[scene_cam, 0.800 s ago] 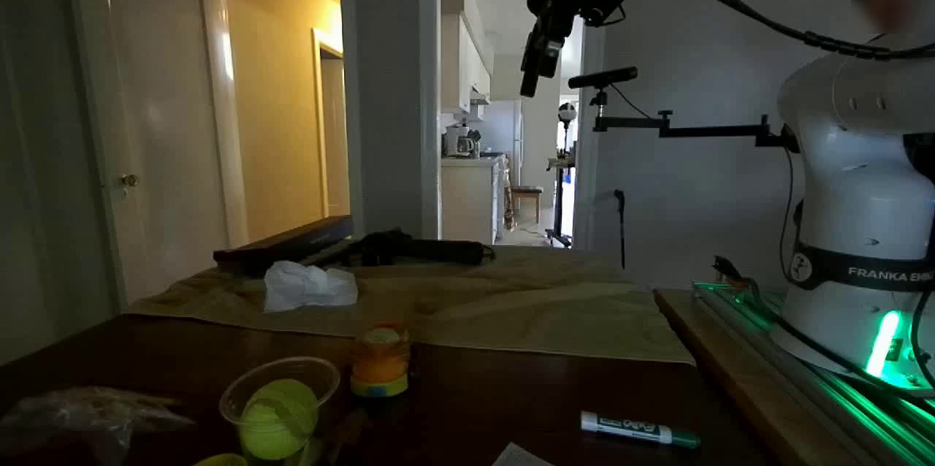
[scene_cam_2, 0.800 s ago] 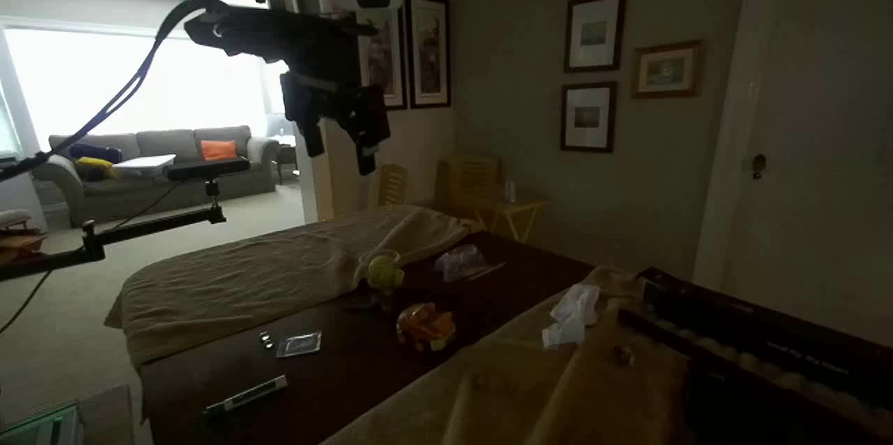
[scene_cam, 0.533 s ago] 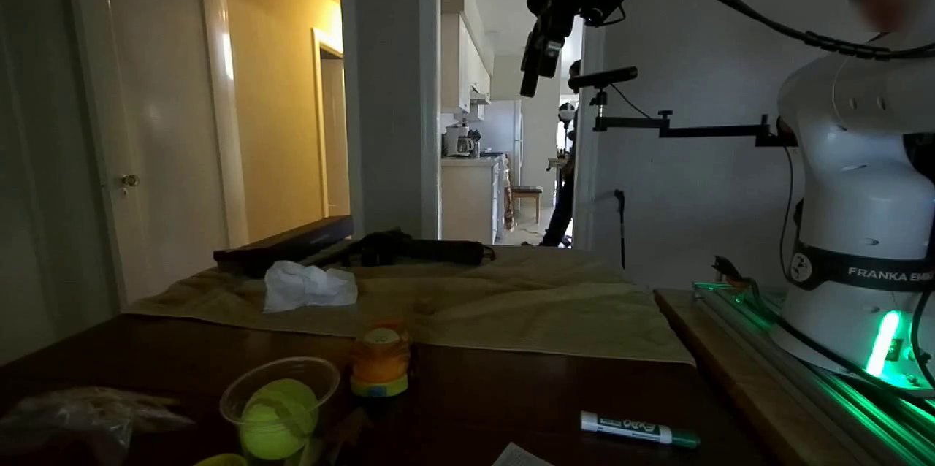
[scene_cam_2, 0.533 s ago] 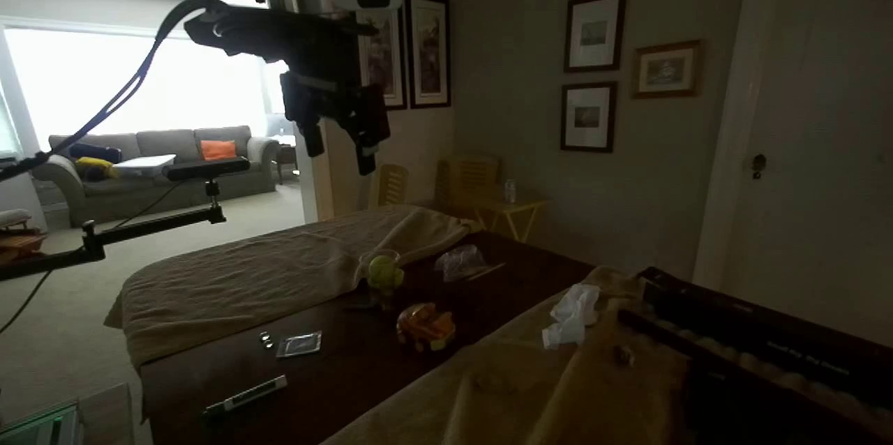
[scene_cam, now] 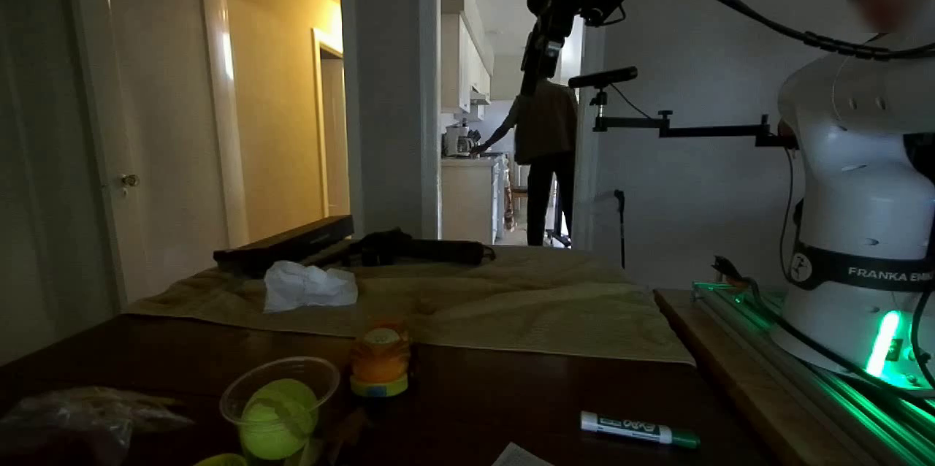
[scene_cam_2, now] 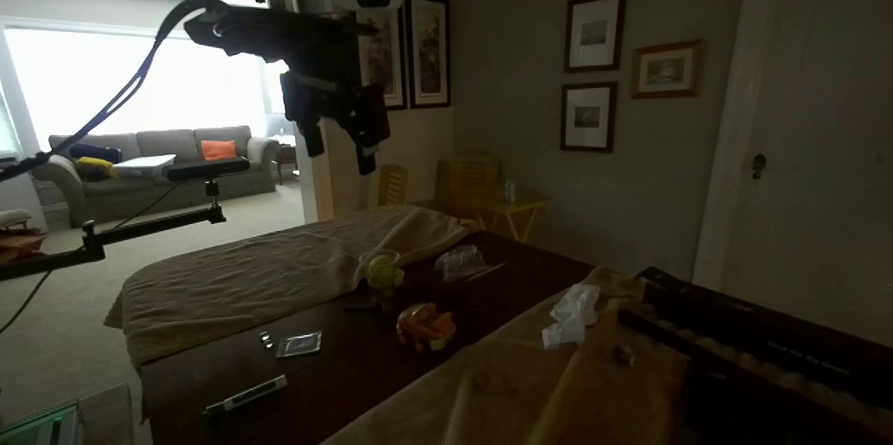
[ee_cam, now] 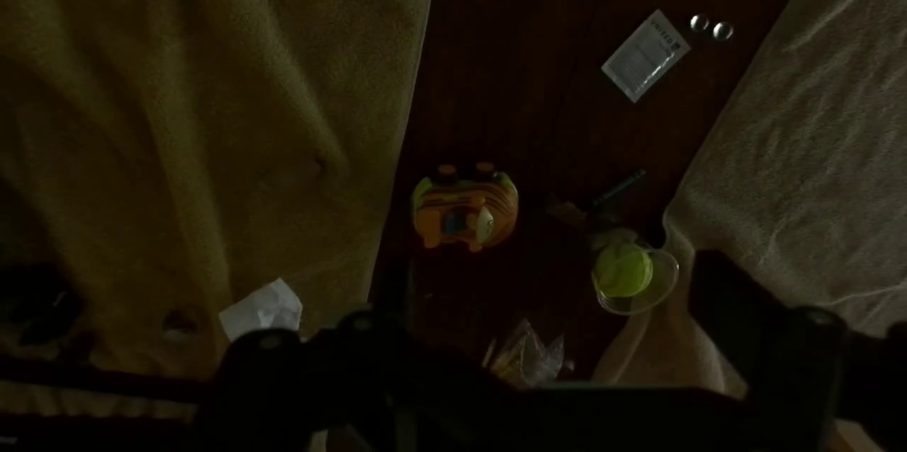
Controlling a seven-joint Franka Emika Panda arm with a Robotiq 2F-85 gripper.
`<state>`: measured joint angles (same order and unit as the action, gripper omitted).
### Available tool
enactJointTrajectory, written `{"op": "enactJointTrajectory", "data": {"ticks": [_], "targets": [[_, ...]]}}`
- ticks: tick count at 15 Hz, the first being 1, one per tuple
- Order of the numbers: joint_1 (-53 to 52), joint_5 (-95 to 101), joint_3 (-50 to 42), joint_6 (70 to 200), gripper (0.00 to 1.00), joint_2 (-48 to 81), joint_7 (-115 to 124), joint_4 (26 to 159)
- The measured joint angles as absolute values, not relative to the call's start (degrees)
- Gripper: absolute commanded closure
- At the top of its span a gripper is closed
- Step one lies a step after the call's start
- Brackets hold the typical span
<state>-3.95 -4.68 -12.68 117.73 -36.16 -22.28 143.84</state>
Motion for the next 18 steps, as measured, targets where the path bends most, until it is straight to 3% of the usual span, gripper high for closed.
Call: {"op": "enactJointTrajectory", "data": {"ticks": [18], "targets": [[-7.9, -12.1, -12.6, 139.8, 0.0, -23.1, -23.7, 142.5]]}}
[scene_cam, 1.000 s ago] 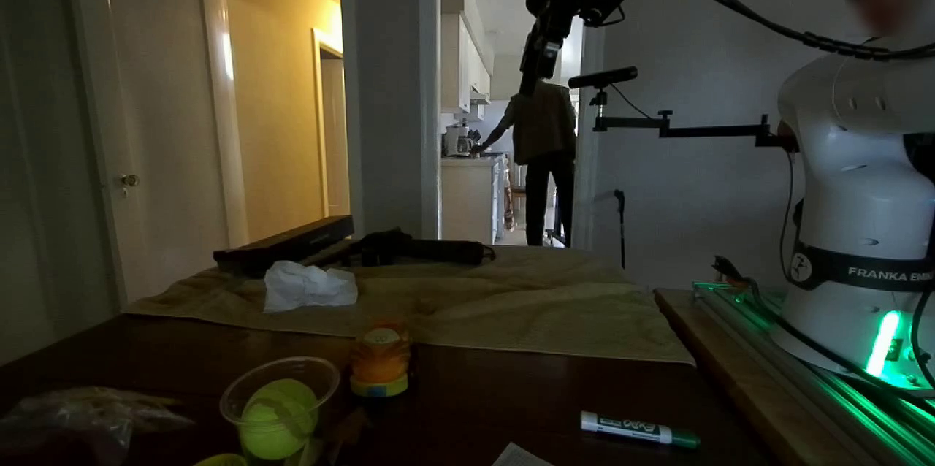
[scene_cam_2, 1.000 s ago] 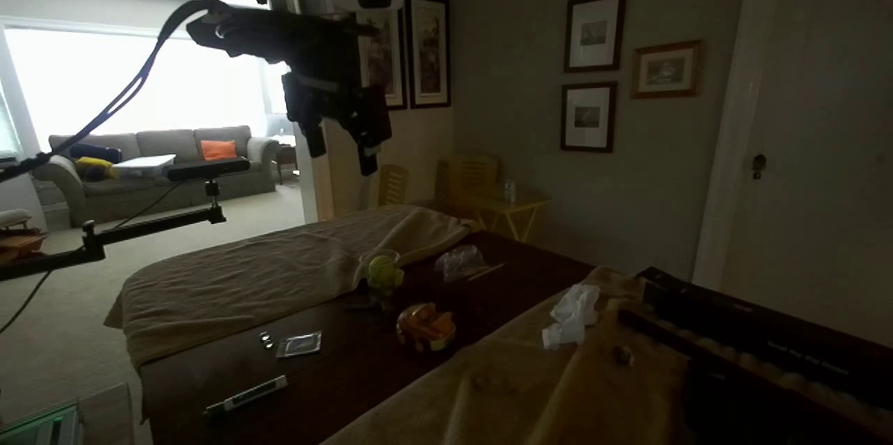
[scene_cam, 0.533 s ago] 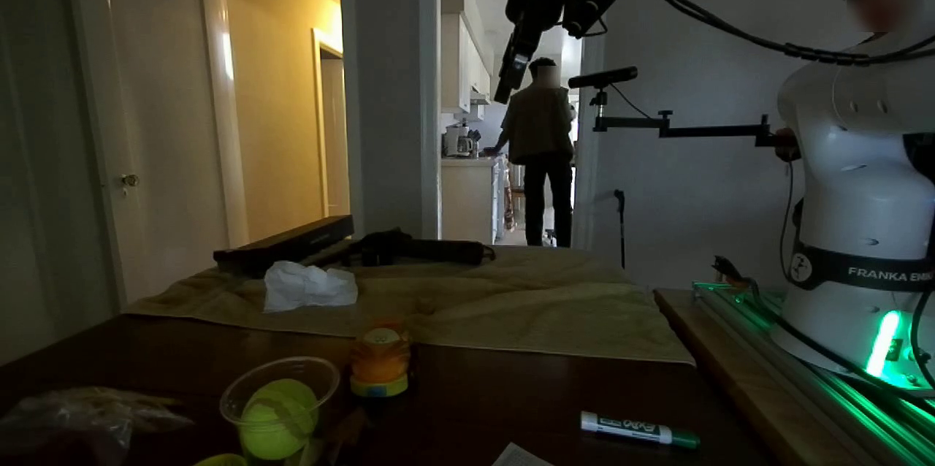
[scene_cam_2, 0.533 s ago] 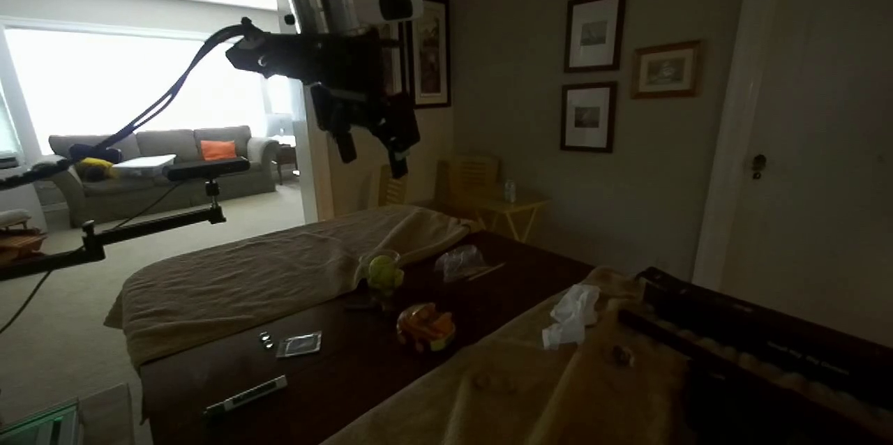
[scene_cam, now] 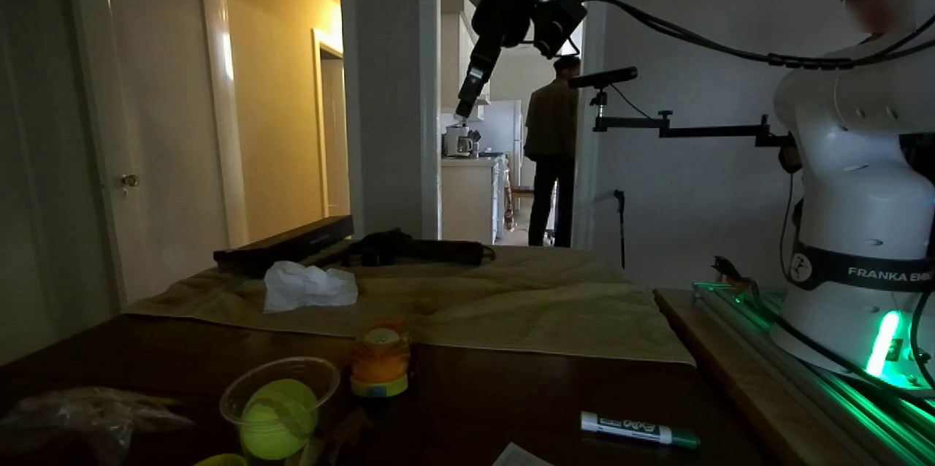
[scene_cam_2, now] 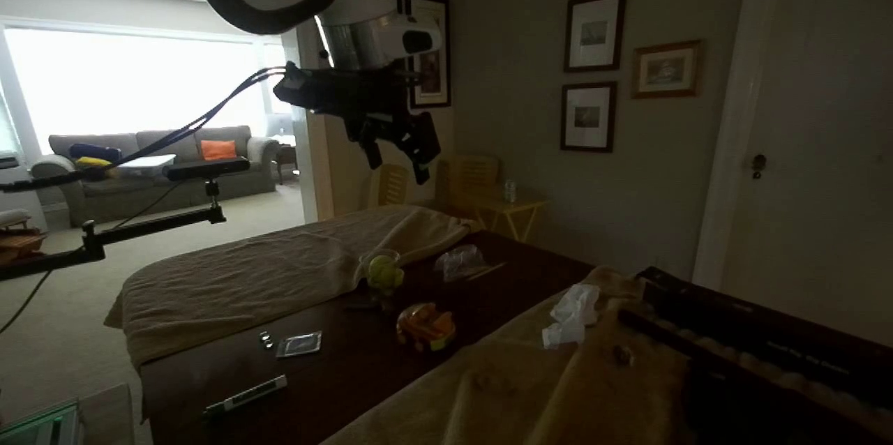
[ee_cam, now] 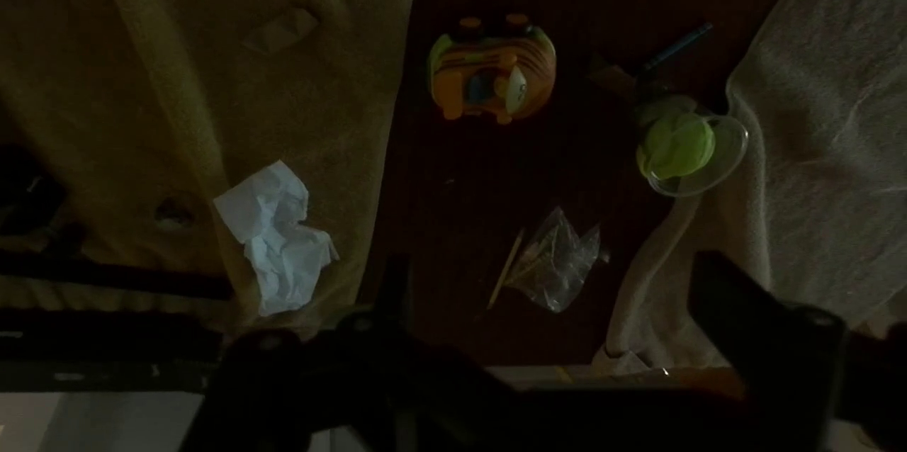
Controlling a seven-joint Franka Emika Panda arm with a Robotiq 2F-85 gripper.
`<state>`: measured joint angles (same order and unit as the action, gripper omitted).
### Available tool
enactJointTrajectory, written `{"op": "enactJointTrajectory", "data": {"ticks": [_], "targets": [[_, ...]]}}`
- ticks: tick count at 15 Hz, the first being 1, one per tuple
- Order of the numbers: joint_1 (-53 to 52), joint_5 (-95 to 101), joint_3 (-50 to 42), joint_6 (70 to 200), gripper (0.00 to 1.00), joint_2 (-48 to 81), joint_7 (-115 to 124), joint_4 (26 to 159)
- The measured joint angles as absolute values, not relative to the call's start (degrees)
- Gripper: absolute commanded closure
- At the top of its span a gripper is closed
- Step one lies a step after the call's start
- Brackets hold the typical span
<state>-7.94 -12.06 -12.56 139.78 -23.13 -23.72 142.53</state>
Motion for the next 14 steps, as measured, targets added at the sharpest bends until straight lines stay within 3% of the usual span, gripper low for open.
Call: {"op": "enactJointTrajectory", "data": {"ticks": [6, 14], "targets": [[-12.1, -20.9, -12.3, 141.6, 0.0, -14.4, -30.6, 137.0], [-10.1, -23.9, -6.2, 141.5, 0.0, -0.3, -32.1, 127.1]]}}
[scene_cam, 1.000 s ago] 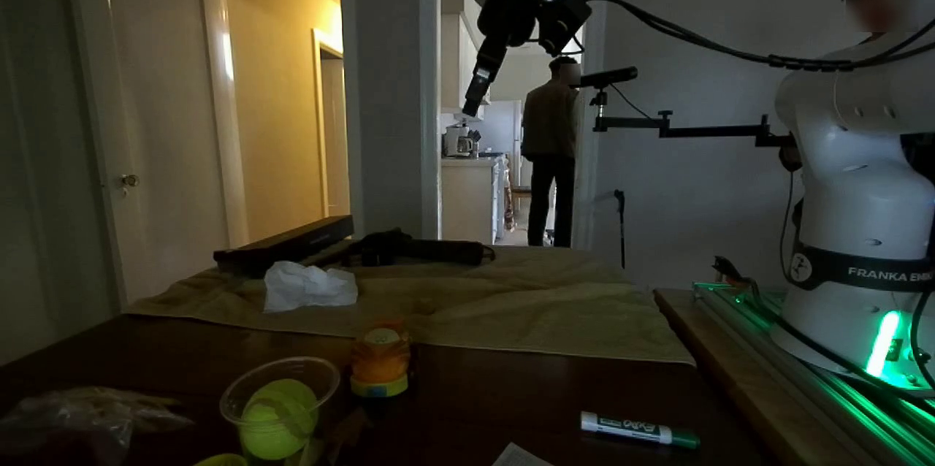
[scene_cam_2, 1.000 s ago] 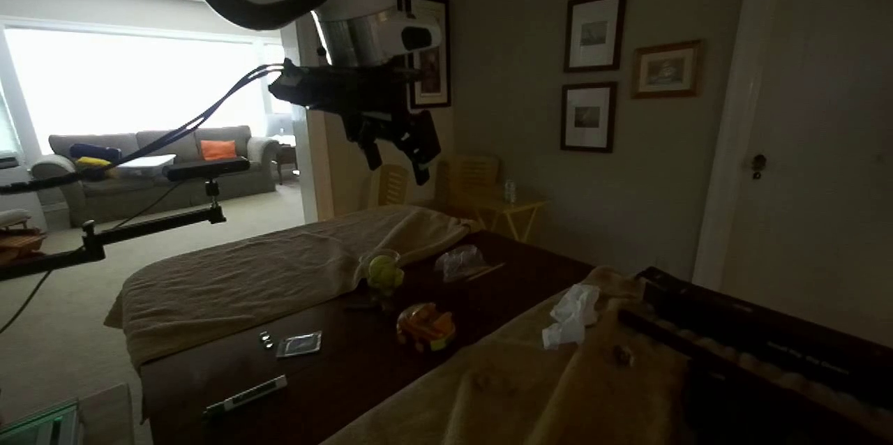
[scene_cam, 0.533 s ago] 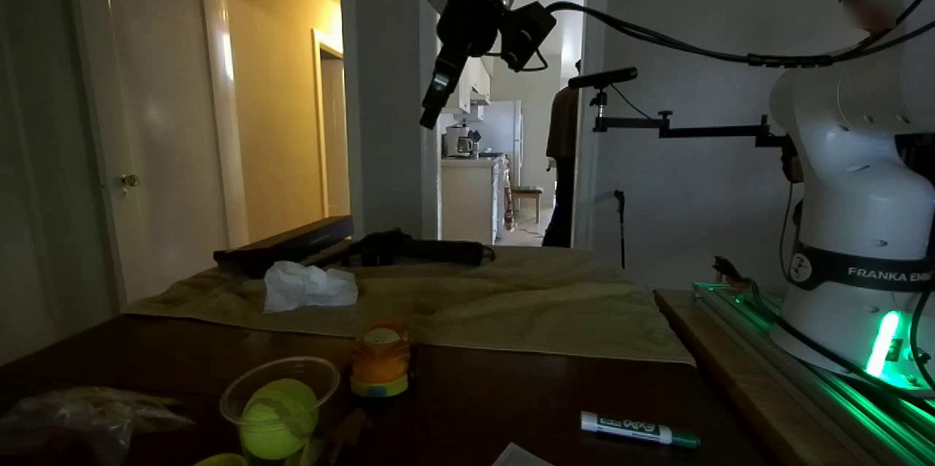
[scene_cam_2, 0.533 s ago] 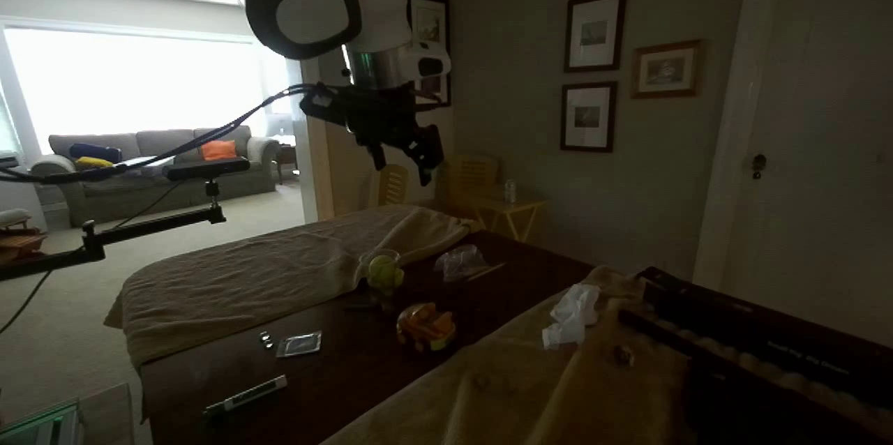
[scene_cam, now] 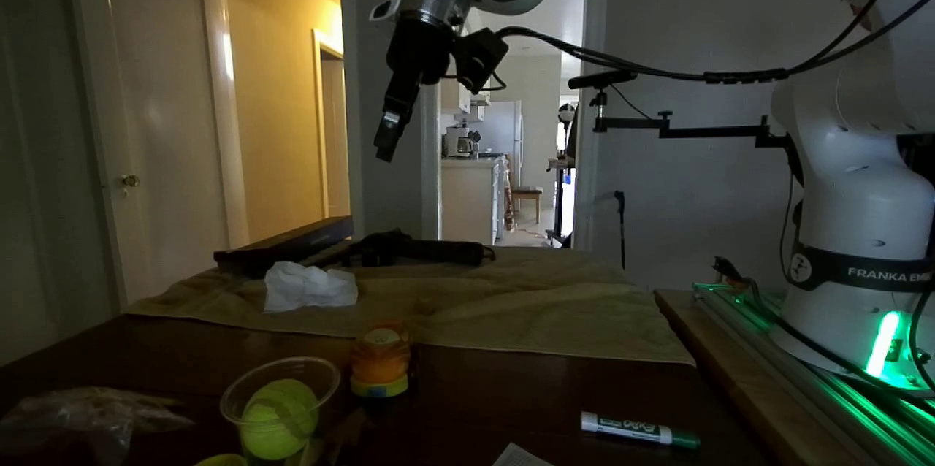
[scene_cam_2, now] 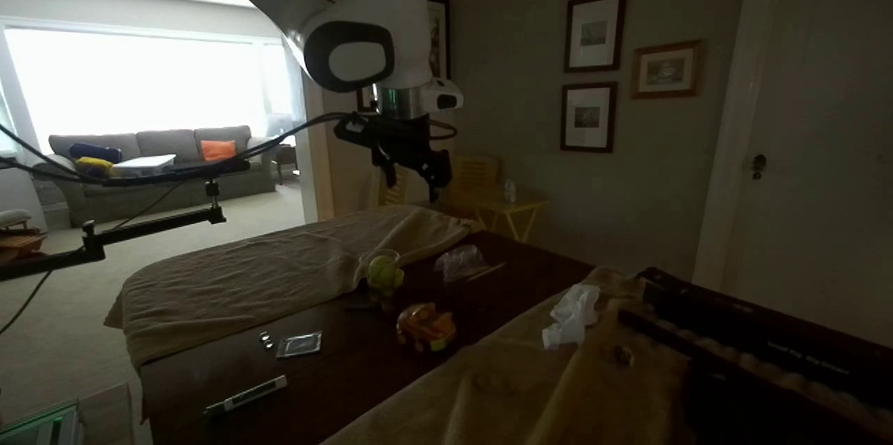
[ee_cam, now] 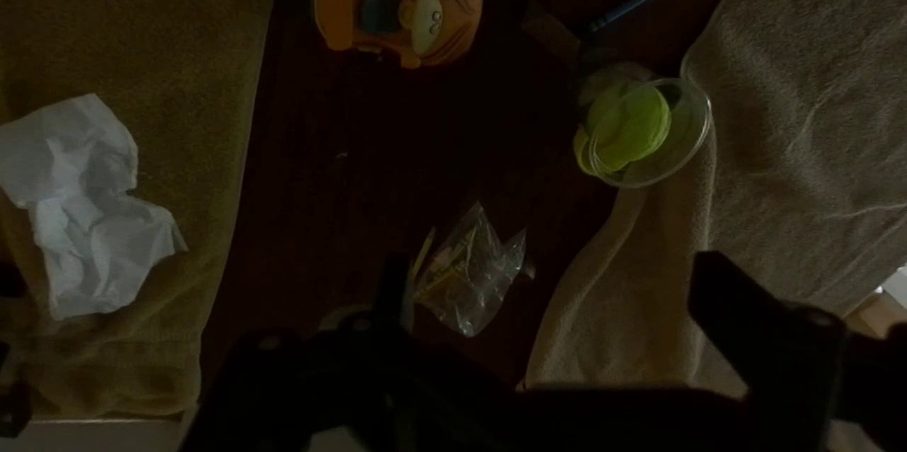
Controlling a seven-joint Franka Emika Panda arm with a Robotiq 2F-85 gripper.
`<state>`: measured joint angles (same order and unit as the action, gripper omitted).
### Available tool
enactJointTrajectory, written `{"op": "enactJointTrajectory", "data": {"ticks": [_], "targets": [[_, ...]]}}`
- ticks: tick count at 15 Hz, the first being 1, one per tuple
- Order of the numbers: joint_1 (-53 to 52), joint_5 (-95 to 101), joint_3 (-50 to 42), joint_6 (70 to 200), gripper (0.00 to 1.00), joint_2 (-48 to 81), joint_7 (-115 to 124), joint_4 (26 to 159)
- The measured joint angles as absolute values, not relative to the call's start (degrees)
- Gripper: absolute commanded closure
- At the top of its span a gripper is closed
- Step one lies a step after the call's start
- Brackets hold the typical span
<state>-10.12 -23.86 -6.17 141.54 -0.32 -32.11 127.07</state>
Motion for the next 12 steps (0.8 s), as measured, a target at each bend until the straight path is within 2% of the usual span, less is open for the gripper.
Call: {"op": "enactJointTrajectory", "data": {"ticks": [4, 12], "targets": [[-8.0, -23.8, -2.1, 141.3, 0.0, 4.0, -31.2, 123.6], [-6.7, -23.4, -1.4, 141.3, 0.0, 3.8, -31.0, 123.7]]}}
